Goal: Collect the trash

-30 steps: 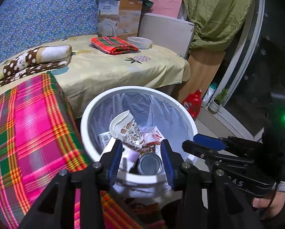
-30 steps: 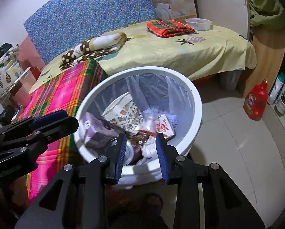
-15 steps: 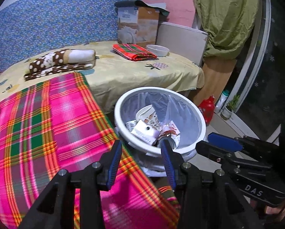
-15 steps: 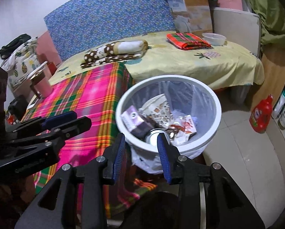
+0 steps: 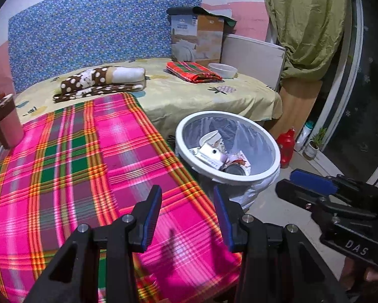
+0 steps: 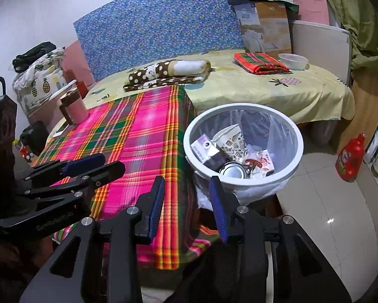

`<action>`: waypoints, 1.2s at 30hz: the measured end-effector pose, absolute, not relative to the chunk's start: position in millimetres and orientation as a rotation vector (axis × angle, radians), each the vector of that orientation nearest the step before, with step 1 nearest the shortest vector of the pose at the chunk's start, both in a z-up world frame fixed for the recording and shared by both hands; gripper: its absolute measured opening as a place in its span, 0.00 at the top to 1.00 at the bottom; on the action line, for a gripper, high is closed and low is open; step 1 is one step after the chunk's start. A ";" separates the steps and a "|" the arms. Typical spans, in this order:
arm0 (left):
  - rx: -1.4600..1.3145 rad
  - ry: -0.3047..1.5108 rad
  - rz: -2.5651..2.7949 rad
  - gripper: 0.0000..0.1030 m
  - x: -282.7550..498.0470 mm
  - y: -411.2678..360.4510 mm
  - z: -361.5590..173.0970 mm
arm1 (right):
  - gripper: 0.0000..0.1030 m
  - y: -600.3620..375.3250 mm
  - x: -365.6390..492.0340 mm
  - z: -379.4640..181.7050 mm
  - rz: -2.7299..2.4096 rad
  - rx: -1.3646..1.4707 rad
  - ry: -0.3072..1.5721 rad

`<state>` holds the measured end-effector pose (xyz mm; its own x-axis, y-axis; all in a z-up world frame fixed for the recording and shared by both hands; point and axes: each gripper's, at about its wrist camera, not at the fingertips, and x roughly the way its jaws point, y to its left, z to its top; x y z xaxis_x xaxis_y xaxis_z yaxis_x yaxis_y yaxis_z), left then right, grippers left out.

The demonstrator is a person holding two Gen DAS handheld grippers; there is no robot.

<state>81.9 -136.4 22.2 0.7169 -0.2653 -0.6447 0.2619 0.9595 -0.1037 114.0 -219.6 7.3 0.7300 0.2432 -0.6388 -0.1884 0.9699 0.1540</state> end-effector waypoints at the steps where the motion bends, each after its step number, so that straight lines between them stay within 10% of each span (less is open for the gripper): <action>1: -0.005 0.712 -0.285 0.57 79.3 -137.1 23.2 | 0.63 -219.1 112.4 7.7 0.239 0.080 0.711; 36: -0.028 0.712 -0.259 0.57 62.0 -123.1 22.0 | 0.63 -208.1 97.6 7.4 0.249 0.078 0.695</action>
<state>62.0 -123.1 22.0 0.7267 -0.2441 -0.6421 0.2249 0.9678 -0.1134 97.6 -208.1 7.4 0.7398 0.2532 -0.6234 -0.2012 0.9674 0.1541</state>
